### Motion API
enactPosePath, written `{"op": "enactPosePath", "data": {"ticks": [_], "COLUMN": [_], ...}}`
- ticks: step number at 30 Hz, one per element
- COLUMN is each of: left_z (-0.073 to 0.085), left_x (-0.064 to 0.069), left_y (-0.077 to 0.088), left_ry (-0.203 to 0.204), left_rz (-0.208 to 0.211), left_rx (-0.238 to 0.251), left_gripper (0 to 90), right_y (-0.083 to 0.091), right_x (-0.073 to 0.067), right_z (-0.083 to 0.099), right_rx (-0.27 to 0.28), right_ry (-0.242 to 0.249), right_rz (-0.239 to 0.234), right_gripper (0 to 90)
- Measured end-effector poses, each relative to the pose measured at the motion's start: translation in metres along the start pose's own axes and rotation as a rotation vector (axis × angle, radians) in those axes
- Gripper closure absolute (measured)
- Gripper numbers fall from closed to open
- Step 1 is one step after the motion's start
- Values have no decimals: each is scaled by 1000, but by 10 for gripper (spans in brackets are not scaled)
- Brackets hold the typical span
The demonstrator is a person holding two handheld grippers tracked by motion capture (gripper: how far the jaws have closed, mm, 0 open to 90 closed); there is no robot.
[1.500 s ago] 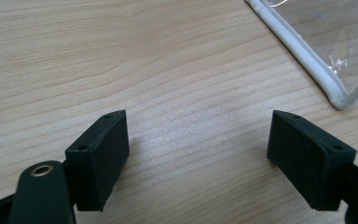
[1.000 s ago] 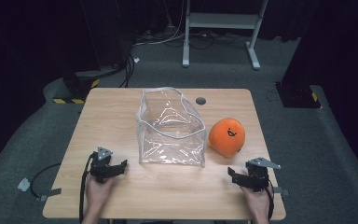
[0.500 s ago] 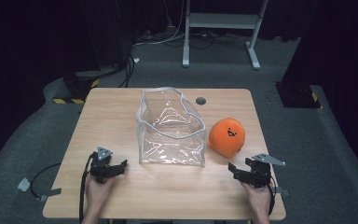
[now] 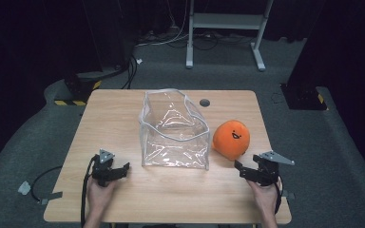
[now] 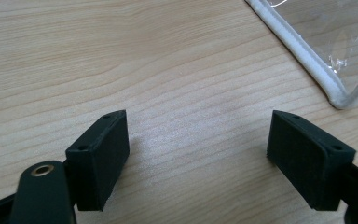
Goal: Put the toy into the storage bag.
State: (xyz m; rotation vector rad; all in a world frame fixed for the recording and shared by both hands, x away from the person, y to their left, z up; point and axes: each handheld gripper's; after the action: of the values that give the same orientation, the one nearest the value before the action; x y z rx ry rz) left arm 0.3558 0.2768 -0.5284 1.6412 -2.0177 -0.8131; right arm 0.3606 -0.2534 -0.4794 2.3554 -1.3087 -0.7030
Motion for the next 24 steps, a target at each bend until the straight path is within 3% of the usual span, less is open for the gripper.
{"op": "enactPosePath", "data": {"ticks": [13, 17, 24], "left_z": [0, 0, 0], "left_x": [0, 0, 0], "left_y": [0, 0, 0], "left_ry": [-6, -6, -7], "left_rz": [0, 0, -1], "left_rx": [-3, -4, -4], "left_gripper": [209, 209, 208], "right_y": [-3, -6, -9], "right_x": [8, 10, 11], "right_z": [-28, -36, -46], "right_rx": [11, 2, 8], "right_ry": [-1, 17, 28], "right_rz": [-2, 25, 16], "right_gripper": [102, 111, 110]}}
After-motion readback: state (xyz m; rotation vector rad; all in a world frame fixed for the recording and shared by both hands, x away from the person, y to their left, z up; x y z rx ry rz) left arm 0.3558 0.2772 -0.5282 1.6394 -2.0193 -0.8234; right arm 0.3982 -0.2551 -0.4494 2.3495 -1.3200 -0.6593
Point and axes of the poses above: each handheld gripper's, and its own axes: y roughly backward along the jaws, z roughly out of its underside, x roughly to its right, and after that the axes turned 5 degrees about -z, right-handed
